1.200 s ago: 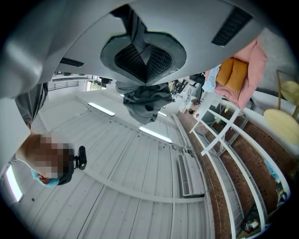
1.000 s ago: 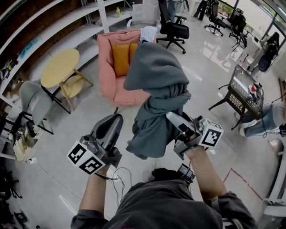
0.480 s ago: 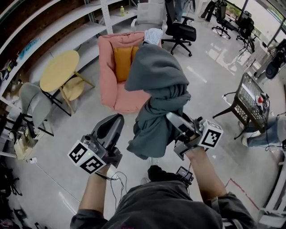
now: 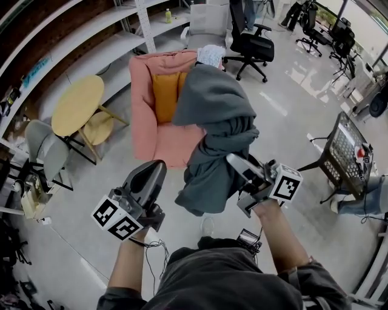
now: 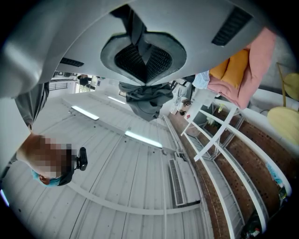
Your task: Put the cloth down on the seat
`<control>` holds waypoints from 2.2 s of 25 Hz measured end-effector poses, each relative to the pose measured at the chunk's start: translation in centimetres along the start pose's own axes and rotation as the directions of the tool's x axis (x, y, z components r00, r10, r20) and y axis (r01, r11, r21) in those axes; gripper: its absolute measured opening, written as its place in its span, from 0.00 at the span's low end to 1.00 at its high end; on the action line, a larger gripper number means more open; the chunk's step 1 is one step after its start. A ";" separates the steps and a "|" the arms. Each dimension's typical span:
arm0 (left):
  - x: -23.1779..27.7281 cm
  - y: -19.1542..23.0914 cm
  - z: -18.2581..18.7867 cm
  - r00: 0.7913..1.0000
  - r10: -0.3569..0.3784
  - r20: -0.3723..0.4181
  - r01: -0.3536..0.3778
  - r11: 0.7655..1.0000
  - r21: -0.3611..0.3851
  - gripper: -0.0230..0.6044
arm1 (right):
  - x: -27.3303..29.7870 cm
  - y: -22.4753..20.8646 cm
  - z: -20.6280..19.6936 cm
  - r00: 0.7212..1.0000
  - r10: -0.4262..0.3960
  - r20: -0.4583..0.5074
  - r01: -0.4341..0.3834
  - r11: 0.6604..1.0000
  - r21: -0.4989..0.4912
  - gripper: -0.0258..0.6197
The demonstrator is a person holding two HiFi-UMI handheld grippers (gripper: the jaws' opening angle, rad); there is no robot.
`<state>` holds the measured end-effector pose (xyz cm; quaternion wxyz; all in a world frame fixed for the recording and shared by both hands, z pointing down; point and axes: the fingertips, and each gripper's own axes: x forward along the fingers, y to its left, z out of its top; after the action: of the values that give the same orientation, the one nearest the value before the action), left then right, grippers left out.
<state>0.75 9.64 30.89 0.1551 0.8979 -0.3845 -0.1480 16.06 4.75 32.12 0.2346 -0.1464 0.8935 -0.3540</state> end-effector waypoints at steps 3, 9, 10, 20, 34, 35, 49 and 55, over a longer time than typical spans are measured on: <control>1.8 1.9 0.3 1.000 0.016 0.000 -0.016 1.000 0.002 0.05 | 1.3 -2.2 1.6 1.000 0.003 -0.007 -0.003 1.000 0.003 0.35; 4.8 5.1 1.0 1.000 0.029 0.001 -0.029 0.999 0.014 0.05 | 3.9 -6.2 4.2 1.000 0.001 -0.029 -0.001 1.000 -0.009 0.35; 5.1 6.0 1.2 0.999 0.032 0.003 -0.032 0.999 0.013 0.05 | 4.7 -6.9 4.4 1.000 0.000 -0.030 -0.001 1.000 -0.005 0.35; 7.3 16.6 4.3 0.999 0.030 0.018 -0.029 1.000 -0.011 0.05 | 14.0 -13.3 5.8 0.999 -0.014 -0.043 0.013 1.000 -0.021 0.35; 9.3 33.0 11.0 1.000 -0.019 0.018 0.020 0.999 -0.038 0.05 | 29.6 -22.9 7.6 0.993 -0.102 -0.058 0.096 0.991 -0.098 0.35; 9.3 33.8 11.1 1.000 -0.018 0.018 0.019 0.999 -0.041 0.05 | 30.4 -23.6 7.9 0.991 -0.112 -0.069 0.103 0.987 -0.121 0.35; 13.1 44.5 11.6 0.999 0.034 0.010 -0.033 0.995 -0.099 0.05 | 41.7 -37.6 14.5 0.856 -0.414 -0.308 0.092 0.710 -0.698 0.35; 16.7 48.5 11.4 0.997 0.082 0.003 -0.081 0.990 -0.117 0.05 | 46.5 -43.7 18.1 0.792 -0.505 -0.343 0.010 0.572 -0.820 0.35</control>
<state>-23.84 -36.37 37.08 0.2117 0.8703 -0.4120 -0.1675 -9.67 -56.25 36.54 -0.1744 -0.2617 0.9491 0.0152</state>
